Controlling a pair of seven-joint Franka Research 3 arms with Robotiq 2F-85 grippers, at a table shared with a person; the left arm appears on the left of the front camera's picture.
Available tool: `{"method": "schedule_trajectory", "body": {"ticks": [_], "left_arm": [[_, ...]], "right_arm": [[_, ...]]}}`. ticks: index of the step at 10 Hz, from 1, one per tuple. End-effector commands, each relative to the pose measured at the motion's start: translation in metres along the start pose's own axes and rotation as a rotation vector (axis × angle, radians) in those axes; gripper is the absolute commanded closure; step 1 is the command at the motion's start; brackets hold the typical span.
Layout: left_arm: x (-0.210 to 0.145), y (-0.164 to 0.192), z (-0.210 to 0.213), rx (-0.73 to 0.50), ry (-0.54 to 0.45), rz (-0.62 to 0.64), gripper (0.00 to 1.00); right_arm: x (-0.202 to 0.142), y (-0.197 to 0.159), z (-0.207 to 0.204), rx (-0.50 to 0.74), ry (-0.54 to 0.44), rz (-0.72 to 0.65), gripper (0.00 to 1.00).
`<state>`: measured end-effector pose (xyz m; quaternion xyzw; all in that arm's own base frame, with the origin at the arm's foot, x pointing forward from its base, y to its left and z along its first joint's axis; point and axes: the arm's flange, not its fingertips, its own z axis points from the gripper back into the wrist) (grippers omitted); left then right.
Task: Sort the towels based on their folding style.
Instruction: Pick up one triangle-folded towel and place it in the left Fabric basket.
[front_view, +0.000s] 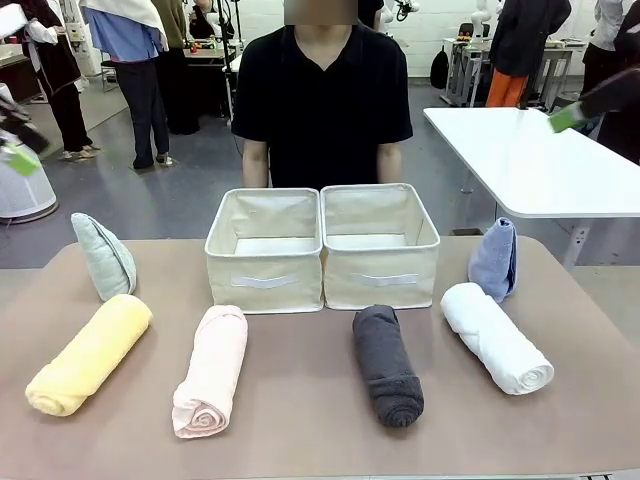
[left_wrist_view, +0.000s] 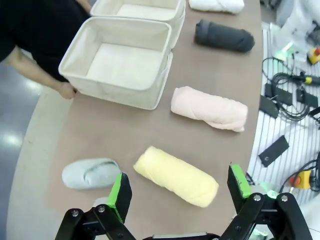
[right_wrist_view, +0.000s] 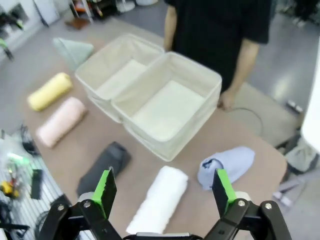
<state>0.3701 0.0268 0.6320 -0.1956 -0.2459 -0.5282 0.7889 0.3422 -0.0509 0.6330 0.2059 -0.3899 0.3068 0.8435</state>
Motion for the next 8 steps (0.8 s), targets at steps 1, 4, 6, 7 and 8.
{"method": "schedule_trajectory", "body": {"ticks": [1,4,6,7,8], "left_arm": [[-0.039,-0.001,0.040,0.007,-0.137,0.129,0.00],[-0.098,0.000,0.082,-0.044,-0.344,0.214,0.00],[-0.133,0.003,0.098,-0.047,-0.405,0.257,0.00],[-0.141,0.003,0.102,-0.045,-0.406,0.266,0.00],[-0.139,0.002,0.098,-0.057,-0.366,0.258,0.00]], "right_arm": [[-0.038,-0.010,0.030,0.056,-0.054,-0.141,0.00],[-0.076,-0.016,0.081,0.106,-0.171,-0.192,0.00],[-0.088,-0.016,0.107,0.104,-0.212,-0.216,0.00],[-0.089,-0.016,0.109,0.093,-0.199,-0.228,0.00],[-0.087,-0.014,0.104,0.093,-0.148,-0.215,0.00]]}}
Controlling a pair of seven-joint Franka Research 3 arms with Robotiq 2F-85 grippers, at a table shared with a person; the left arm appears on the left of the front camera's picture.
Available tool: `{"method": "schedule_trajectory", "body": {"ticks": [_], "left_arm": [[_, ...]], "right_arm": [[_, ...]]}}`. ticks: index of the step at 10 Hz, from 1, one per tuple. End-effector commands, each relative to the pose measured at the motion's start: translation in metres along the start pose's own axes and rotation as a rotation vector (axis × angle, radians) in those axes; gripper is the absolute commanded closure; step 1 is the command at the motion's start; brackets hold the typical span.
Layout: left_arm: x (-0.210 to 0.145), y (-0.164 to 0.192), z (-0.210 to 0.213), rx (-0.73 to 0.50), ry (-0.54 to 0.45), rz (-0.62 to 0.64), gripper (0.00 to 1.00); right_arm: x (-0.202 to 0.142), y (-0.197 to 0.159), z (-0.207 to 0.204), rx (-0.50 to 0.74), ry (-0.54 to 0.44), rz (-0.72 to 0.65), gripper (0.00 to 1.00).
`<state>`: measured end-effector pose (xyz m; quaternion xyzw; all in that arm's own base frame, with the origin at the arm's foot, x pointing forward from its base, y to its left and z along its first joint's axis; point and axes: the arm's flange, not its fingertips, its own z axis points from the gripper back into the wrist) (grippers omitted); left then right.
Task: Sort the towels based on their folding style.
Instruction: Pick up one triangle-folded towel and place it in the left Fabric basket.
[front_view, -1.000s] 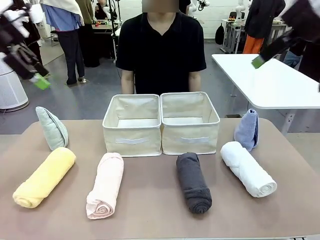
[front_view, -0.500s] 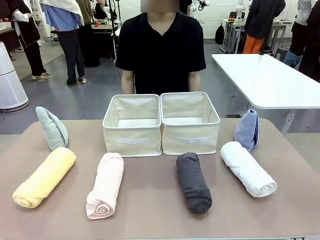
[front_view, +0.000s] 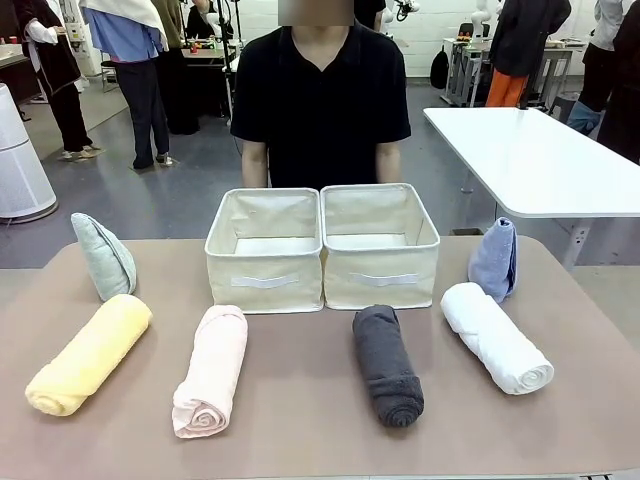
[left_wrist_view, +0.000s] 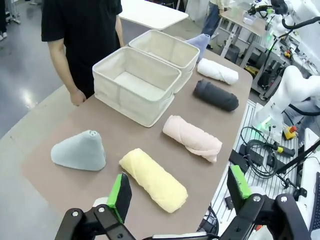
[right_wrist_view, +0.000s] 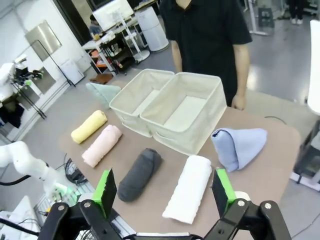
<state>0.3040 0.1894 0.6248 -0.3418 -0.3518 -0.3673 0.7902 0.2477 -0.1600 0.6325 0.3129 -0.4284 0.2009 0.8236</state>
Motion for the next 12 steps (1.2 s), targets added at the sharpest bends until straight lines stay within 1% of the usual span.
{"method": "schedule_trajectory", "body": {"ticks": [1,12], "left_arm": [[0.0054,-0.0028,-0.0015,0.007,-0.007,-0.005,0.00],[0.0054,-0.0028,-0.0015,0.007,-0.007,-0.005,0.00]], "right_arm": [[0.0020,-0.0011,-0.0006,-0.001,-0.012,0.004,0.00],[0.0020,-0.0011,-0.0006,-0.001,-0.012,0.004,0.00]]}}
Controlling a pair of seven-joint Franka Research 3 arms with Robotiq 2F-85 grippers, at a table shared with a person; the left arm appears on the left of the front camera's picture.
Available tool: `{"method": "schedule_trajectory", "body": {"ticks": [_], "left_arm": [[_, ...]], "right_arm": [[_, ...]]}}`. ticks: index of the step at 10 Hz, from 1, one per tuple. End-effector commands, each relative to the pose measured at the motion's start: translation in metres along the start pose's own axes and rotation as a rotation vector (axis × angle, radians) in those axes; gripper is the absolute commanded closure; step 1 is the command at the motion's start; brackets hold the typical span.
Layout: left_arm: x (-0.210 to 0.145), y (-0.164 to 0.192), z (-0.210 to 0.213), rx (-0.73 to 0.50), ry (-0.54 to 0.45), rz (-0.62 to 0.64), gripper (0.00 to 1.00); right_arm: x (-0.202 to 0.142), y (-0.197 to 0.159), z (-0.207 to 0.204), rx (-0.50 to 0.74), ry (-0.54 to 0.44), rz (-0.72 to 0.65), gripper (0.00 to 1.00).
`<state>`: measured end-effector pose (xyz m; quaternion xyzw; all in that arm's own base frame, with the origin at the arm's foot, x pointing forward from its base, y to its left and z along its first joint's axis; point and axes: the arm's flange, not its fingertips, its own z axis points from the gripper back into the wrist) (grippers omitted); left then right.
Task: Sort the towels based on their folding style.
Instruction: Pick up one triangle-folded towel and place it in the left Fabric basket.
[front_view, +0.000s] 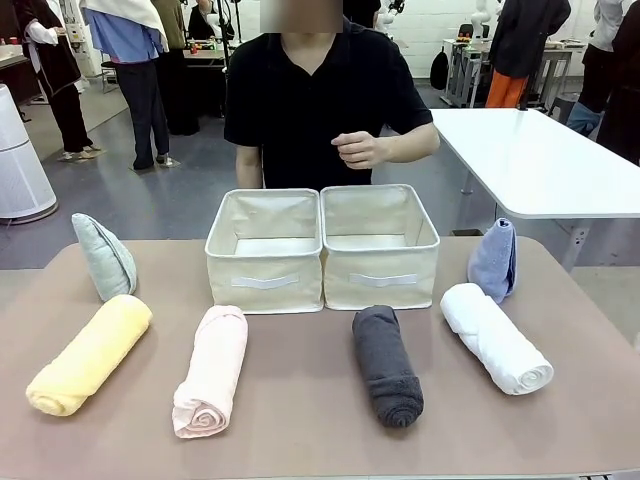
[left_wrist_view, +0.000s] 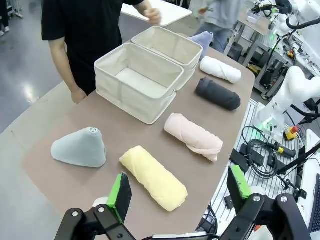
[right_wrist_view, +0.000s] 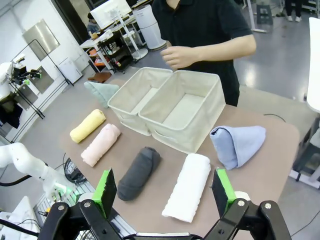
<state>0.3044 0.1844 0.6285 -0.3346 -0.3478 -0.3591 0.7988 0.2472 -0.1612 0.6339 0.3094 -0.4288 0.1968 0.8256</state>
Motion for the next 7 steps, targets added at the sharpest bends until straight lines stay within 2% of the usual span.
{"method": "schedule_trajectory", "body": {"ticks": [1,7], "left_arm": [[0.0005,0.0004,0.0007,-0.013,-0.019,-0.022,0.00],[0.0005,0.0004,0.0007,-0.013,-0.019,-0.022,0.00]], "right_arm": [[0.0012,-0.0010,-0.0023,0.010,-0.012,0.008,0.00],[0.0012,-0.0010,-0.0023,0.010,-0.012,0.008,0.00]]}}
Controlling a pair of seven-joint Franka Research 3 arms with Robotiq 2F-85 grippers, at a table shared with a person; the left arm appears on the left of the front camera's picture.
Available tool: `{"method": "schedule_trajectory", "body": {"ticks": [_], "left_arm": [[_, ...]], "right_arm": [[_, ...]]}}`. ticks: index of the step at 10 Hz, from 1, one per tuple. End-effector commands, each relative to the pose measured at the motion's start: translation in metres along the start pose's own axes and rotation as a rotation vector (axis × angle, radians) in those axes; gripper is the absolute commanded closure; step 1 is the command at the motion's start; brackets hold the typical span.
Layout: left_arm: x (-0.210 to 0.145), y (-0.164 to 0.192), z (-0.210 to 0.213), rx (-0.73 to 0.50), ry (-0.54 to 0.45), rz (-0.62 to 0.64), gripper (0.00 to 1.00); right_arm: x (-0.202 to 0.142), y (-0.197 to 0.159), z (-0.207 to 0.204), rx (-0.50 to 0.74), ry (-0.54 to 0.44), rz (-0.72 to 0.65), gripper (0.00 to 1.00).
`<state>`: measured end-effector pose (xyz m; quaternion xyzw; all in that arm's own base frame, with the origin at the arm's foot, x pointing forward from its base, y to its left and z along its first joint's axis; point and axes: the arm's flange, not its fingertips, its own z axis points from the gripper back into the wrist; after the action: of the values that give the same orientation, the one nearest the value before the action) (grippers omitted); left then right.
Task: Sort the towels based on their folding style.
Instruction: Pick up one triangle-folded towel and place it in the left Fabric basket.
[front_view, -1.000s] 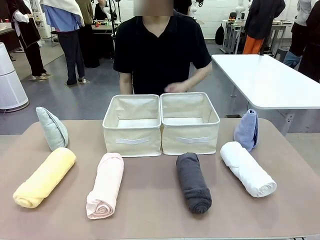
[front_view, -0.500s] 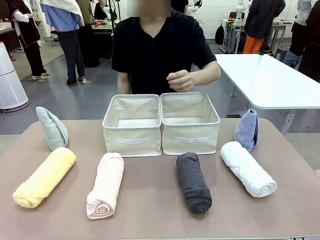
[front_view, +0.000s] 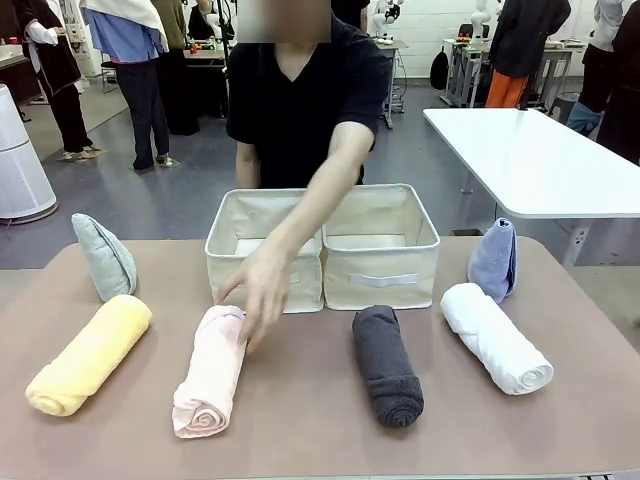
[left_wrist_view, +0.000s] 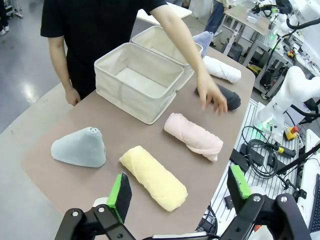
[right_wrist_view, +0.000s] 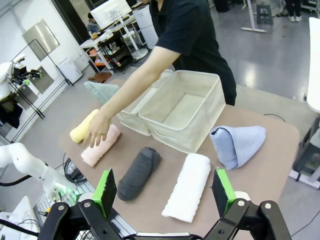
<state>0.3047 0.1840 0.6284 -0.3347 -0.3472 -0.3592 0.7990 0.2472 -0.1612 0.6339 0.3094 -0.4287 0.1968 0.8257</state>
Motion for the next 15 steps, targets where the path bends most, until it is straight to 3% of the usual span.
{"method": "schedule_trajectory", "body": {"ticks": [1,2,3,5,7,10,12,13,15], "left_arm": [[0.000,0.000,0.001,-0.013,-0.020,-0.023,0.00],[0.000,0.000,0.000,0.000,0.000,0.000,0.00],[0.017,0.013,-0.016,0.140,0.075,0.137,0.00],[0.060,0.014,-0.060,0.320,0.209,0.158,0.00],[0.091,0.037,-0.112,0.273,0.502,0.380,0.00],[0.114,0.054,-0.176,0.274,0.749,0.641,0.00],[0.128,0.057,-0.202,0.335,0.760,0.705,0.00],[0.094,0.054,-0.199,0.329,0.752,0.632,0.00],[0.094,0.054,-0.199,0.329,0.752,0.632,0.00]], "right_arm": [[0.001,-0.001,-0.002,0.010,-0.012,0.008,0.00],[0.001,-0.001,-0.002,0.010,-0.012,0.008,0.00],[0.001,-0.001,-0.002,0.010,-0.012,0.008,0.00],[0.001,-0.001,-0.002,0.010,-0.012,0.008,0.00],[0.001,-0.001,-0.002,0.010,-0.012,0.008,0.00],[0.001,-0.001,-0.002,0.010,-0.012,0.008,0.00],[0.001,-0.001,-0.002,0.010,-0.012,0.008,0.00],[0.001,-0.001,-0.002,0.010,-0.012,0.008,0.00],[0.001,-0.001,-0.002,0.010,-0.012,0.008,0.00]]}}
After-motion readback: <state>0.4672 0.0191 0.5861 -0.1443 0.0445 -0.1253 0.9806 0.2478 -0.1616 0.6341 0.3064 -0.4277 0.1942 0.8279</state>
